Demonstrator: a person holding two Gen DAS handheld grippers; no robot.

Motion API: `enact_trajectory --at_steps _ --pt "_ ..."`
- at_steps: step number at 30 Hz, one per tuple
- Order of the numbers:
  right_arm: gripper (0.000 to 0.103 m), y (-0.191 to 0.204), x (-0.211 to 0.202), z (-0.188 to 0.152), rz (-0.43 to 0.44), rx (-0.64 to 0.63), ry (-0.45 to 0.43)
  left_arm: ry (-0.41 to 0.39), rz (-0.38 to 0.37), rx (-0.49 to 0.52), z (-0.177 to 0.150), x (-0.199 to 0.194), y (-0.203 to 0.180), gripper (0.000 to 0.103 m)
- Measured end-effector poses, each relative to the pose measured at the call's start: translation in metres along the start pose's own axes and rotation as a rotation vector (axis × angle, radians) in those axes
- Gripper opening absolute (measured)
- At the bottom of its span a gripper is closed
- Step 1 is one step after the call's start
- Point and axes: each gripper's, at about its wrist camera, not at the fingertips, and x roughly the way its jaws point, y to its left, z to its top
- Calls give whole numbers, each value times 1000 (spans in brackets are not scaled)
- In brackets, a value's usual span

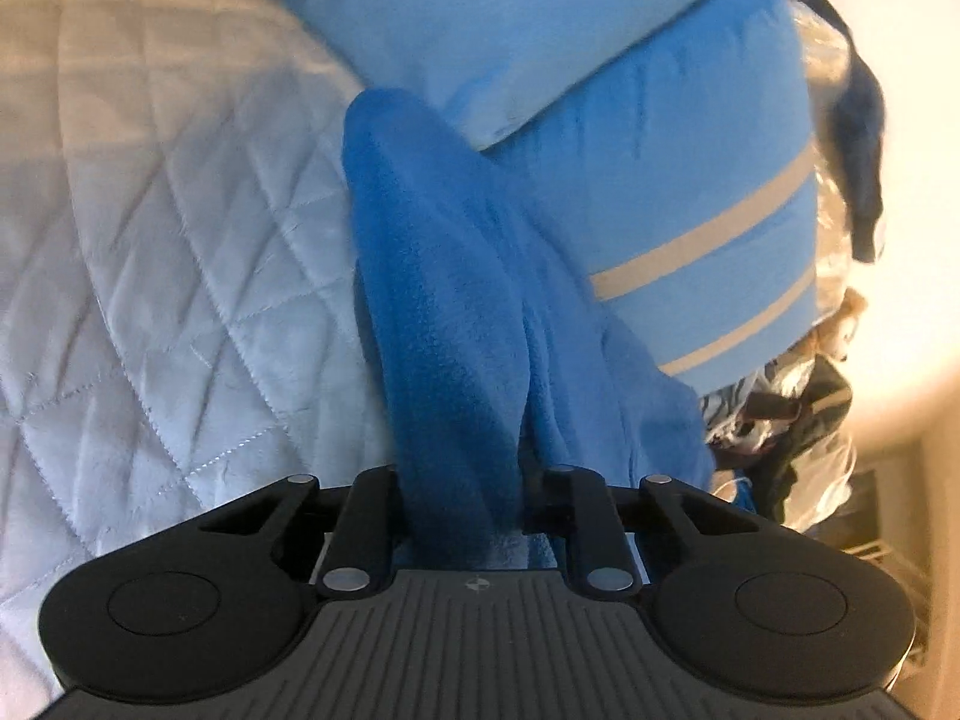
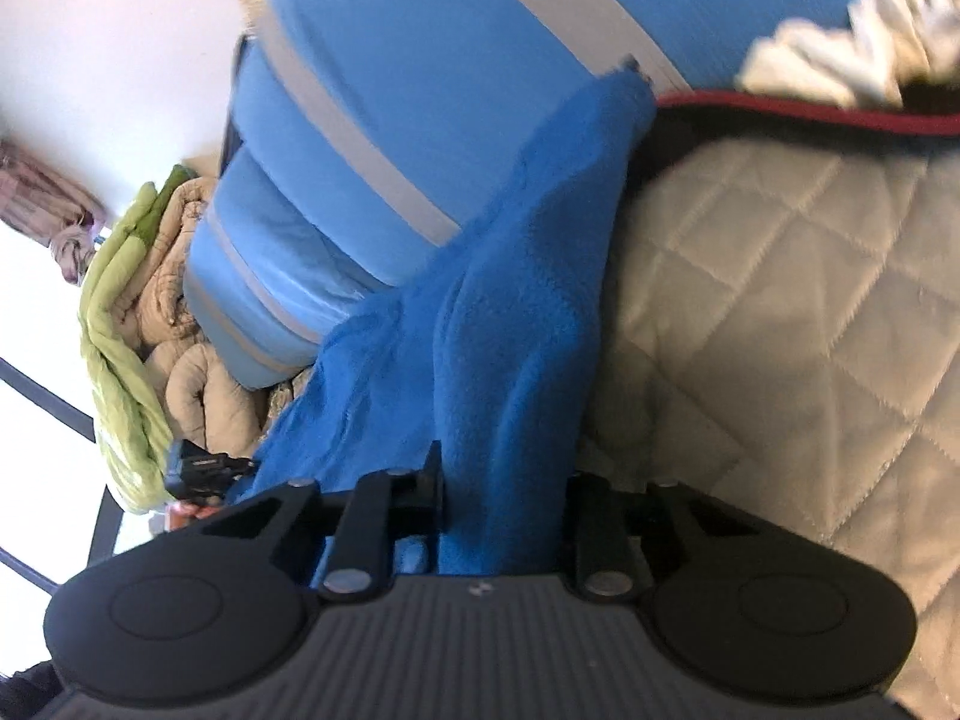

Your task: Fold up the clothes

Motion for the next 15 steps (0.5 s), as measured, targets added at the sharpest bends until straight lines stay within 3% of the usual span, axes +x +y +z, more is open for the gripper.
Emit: enact_trajectory --at_steps 9,15 --pt "22 77 -27 -2 2 -158 -33 -45 49 91 -6 -50 -42 17" --pt "22 107 -27 -5 18 -180 -51 -79 72 126 -9 -88 -57 17"
